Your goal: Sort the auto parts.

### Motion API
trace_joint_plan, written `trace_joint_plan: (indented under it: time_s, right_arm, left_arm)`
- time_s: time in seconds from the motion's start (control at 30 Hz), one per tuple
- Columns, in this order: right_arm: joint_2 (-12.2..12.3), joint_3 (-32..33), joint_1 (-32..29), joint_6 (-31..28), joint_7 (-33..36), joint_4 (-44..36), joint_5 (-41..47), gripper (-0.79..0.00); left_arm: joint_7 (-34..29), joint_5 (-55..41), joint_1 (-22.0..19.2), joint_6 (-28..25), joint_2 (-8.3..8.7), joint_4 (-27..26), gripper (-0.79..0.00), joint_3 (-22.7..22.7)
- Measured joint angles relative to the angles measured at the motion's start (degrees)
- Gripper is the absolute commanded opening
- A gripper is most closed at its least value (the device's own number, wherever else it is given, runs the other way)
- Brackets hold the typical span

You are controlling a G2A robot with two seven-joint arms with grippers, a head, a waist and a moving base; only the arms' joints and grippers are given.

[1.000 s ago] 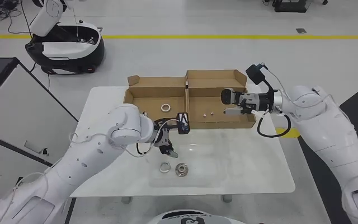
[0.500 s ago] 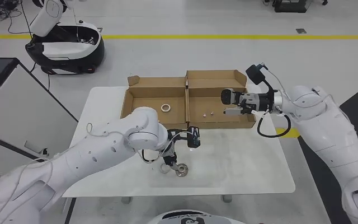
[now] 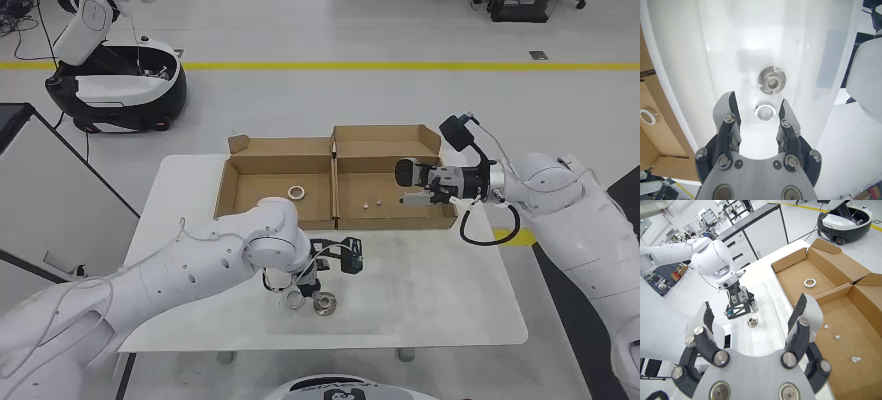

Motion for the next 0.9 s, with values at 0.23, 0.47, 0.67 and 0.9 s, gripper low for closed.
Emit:
trace_joint_plan:
  time_s: [0.23, 0.47, 0.67, 0.9]
  right_arm:
    - [0.00, 0.00, 0.00, 0.00, 0.00, 0.00, 0.00, 0.000]
    - [0.00, 0.00, 0.00, 0.00, 0.00, 0.00, 0.00, 0.000]
    - [0.00, 0.00, 0.00, 0.00, 0.00, 0.00, 0.00, 0.000]
    - [0.00, 0.00, 0.00, 0.00, 0.00, 0.00, 0.00, 0.000]
  left_arm:
    - [1.17, -1.29, -1.09, -1.17, -1.34, 2.12, -0.222, 3.32]
    - [1.70, -1.01, -1.45, -1.69, -2.88, 3.68, -0.240, 5.27]
    - [1.79, -0.41, -1.31, -1.77, -4.06, 5.18, -0.268, 5.90]
    - [1.60, 0.55, -0.92, -1.59, -5.03, 6.57, -0.369, 5.89]
